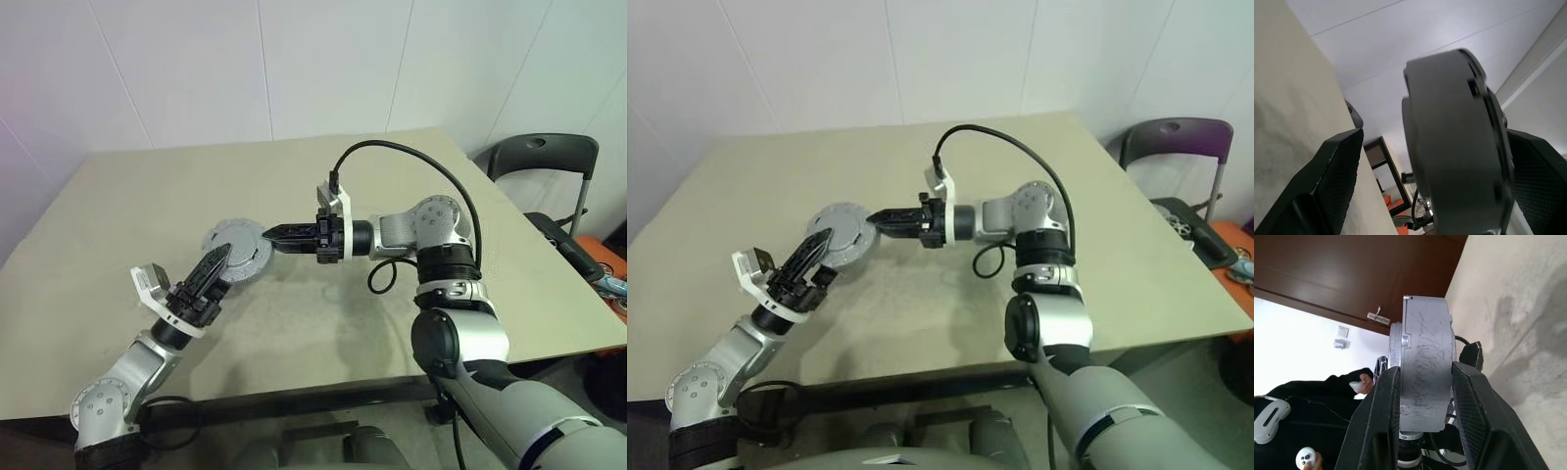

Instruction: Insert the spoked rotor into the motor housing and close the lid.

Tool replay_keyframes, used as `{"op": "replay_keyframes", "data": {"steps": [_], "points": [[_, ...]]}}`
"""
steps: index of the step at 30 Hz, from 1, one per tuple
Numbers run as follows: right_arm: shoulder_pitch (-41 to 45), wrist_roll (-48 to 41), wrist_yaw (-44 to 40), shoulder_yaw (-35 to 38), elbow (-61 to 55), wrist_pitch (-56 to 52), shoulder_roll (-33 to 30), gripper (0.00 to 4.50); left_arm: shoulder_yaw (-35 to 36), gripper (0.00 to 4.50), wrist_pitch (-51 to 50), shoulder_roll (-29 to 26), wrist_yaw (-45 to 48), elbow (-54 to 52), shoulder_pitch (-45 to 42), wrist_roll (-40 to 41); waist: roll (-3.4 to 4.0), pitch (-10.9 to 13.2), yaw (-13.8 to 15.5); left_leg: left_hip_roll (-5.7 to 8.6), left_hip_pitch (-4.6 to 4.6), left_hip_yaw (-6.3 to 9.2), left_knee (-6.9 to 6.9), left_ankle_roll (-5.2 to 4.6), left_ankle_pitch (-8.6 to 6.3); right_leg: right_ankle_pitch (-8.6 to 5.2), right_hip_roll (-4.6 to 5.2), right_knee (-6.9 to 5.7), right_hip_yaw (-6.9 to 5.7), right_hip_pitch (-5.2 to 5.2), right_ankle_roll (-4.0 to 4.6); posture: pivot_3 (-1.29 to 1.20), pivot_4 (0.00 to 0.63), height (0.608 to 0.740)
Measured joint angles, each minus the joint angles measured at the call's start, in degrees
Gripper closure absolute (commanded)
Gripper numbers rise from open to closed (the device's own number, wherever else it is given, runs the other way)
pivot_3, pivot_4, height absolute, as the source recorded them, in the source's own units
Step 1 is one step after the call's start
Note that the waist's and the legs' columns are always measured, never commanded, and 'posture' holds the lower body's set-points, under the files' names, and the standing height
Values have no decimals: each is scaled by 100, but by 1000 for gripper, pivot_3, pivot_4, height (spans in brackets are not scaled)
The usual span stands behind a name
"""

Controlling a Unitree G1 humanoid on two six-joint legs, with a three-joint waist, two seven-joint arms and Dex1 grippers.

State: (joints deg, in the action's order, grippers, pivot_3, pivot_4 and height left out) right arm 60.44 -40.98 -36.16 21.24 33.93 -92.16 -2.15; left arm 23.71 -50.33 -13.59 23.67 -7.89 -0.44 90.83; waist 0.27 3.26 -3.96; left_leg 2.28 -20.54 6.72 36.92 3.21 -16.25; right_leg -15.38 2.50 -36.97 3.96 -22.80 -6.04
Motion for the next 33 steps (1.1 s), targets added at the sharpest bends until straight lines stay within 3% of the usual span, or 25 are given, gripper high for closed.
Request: {"op": "replay_keyframes", "data": {"steps": [6, 19, 29, 33], "points": [[-119, -160, 171, 15, -39, 0, -11, 3283, -14, 2188, -43, -12, 17, 2, 10, 166, 0, 0, -3, 0, -3, 0, -1, 0, 0, 0, 0, 0, 1, -4, 0, 0, 0, 740], [-224, -256, 218, -121, -272, 95, 17, 3283, -71, 2277, -65, -170, 25, 0, 133, 351, 0, 0, -8, -1, -3, -1, -5, 0, 0, -1, -1, 2, 1, -6, 1, 0, 0, 740], [-280, -264, 158, -290, -471, 222, -162, 0, 41, 2357, -11, -349, -180, -131, 685, 434, 1, 1, -2, -1, -12, 0, -9, 0, 0, -9, 1, 8, 1, -15, 14, 0, 0, 740], [-326, -251, -151, -799, -705, 426, -437, 0, 253, 2357, 201, -348, -314, -228, 765, 500, 1, 1, -2, -2, -27, 0, -9, 0, 0, -9, 0, 7, 1, -29, 14, 0, 0, 740]]}}
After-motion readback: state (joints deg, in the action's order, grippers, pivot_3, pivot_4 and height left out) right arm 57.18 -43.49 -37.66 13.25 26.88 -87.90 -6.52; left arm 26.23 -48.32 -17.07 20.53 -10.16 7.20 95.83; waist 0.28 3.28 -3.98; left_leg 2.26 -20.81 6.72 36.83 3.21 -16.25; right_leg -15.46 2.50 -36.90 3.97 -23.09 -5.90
